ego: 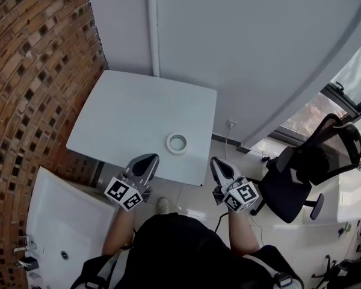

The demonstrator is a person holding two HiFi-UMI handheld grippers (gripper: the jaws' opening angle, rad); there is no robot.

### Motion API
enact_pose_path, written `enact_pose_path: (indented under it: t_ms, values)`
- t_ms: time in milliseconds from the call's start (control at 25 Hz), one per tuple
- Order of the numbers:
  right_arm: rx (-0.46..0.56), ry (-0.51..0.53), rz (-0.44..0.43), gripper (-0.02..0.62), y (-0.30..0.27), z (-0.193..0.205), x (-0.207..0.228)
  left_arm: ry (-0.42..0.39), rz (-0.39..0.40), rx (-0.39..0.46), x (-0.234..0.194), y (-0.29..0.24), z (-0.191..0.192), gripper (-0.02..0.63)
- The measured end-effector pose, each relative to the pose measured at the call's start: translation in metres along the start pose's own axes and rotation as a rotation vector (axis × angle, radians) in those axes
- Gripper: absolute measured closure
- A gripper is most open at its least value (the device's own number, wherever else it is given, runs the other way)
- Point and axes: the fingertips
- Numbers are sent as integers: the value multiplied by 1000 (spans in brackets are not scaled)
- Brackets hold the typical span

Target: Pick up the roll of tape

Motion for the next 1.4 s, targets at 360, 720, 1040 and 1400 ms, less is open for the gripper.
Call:
enact_pose_path:
  t_ms: [360,720,1040,1400]
  values:
    - [36,30,44,589,-38,-21,19,-7,130,-40,-27,-35,-5,604]
    - [21,-1,83,589,-46,-13,48,-63,129,-54,-43,-55,-10,604]
    - [25,19,9,589,-69,-29,69,-130,131,-78,-42,-84,7,604]
    - [-23,0,-26,589,-75,-12,86,-189,109,-256,-55,-110,58,589]
Point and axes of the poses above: the fingertips, and each gripper's own axes: y backward along the fingers, x to its right, z out of its underside, and after that the axes turned 3 degrees about -z, right-handed
